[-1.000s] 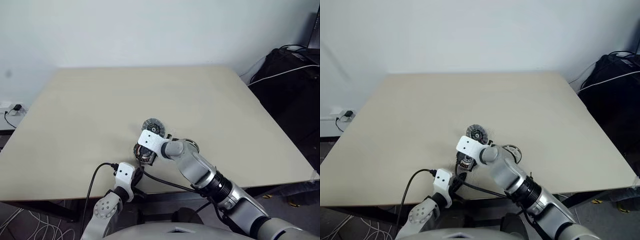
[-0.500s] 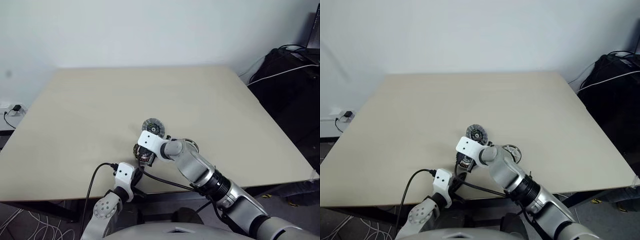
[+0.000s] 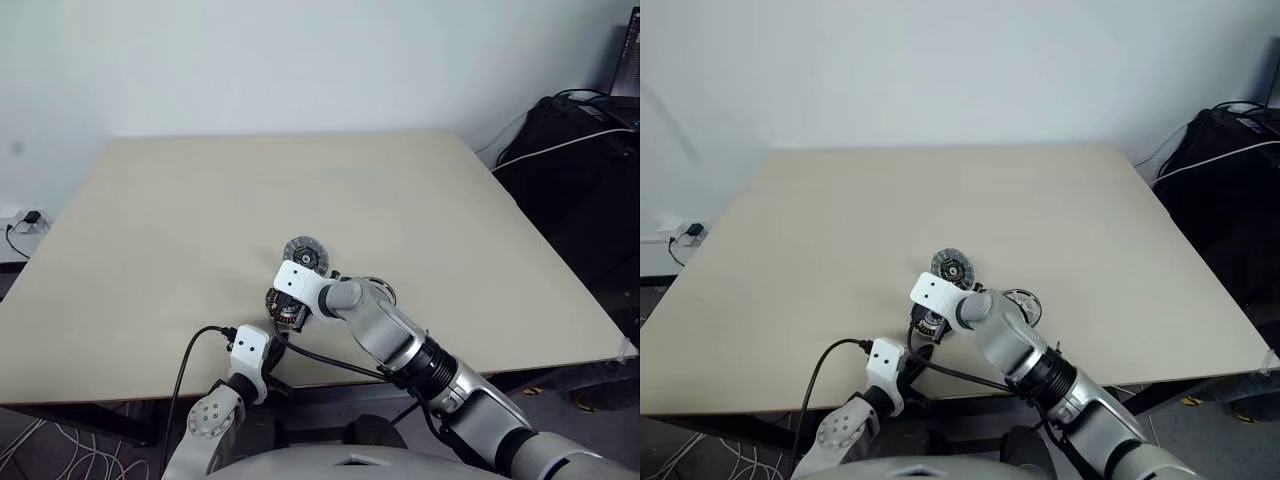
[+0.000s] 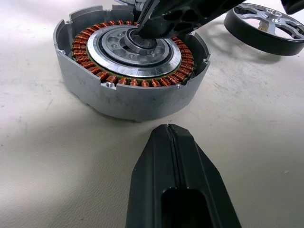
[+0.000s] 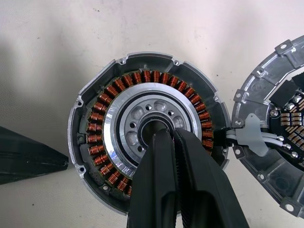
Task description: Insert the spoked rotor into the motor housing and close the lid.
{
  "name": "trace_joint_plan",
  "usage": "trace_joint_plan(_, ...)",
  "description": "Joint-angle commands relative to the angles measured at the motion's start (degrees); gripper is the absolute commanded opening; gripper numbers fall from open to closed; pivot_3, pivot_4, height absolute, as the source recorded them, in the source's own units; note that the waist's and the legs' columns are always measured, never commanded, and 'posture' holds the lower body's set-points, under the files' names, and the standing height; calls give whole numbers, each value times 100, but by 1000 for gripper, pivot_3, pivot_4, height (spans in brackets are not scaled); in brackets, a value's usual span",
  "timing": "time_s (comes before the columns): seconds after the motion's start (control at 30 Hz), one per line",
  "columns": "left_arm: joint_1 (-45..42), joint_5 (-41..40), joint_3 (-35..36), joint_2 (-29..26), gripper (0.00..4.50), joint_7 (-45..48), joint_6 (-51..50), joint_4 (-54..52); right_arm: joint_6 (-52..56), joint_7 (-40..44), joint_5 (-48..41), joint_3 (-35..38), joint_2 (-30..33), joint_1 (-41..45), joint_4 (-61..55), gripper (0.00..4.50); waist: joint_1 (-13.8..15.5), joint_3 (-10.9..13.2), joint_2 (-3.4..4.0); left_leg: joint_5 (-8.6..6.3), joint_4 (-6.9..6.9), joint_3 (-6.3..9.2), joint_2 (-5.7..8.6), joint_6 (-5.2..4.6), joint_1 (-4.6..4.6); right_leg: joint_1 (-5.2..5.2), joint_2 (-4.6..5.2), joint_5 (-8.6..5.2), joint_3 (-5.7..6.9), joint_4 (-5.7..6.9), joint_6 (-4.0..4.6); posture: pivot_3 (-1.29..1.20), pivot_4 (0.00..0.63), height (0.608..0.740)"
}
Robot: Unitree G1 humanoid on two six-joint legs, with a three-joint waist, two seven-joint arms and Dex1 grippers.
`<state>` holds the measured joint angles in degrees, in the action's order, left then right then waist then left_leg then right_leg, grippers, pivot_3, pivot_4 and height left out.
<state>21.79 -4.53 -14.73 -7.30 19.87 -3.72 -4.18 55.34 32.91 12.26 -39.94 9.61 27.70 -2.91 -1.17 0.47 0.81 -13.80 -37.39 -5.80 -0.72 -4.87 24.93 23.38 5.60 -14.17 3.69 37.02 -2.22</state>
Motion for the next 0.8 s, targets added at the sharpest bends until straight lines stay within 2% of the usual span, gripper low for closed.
trace_joint_plan(0.03, -18, 0, -49, 23, 0, -20, -10, -250, -74, -54, -26, 117, -20, 129, 0, 22, -3, 0, 0, 0, 0, 0, 0, 0, 0, 0, 0, 0, 0, 1, 0, 0, 0, 740)
trace_joint_plan(0.6, 5, -35, -16, -5, 0, 14, -46, -278, -131, -110, -117, 166, -62, 195, 42, 22, -17, 0, 0, 1, 0, 0, 0, 1, -1, 0, 0, 0, -1, 2, 0, 0, 0, 740)
trace_joint_plan(0.7, 3, -36, -2, -8, 0, 21, -6, -222, -183, -163, -147, 235, -109, 200, 102, 752, -15, 0, 0, 1, -1, 0, 0, 2, -1, 0, 0, 0, -1, 4, 0, 0, 0, 740)
trace_joint_plan(0.8, -2, -36, 7, -5, 0, 29, 32, -165, -233, -201, -163, 286, -125, 185, 7, 1702, -13, 0, 0, 1, -1, 0, 0, 2, 0, 0, 0, 0, -1, 3, 0, 0, 0, 740)
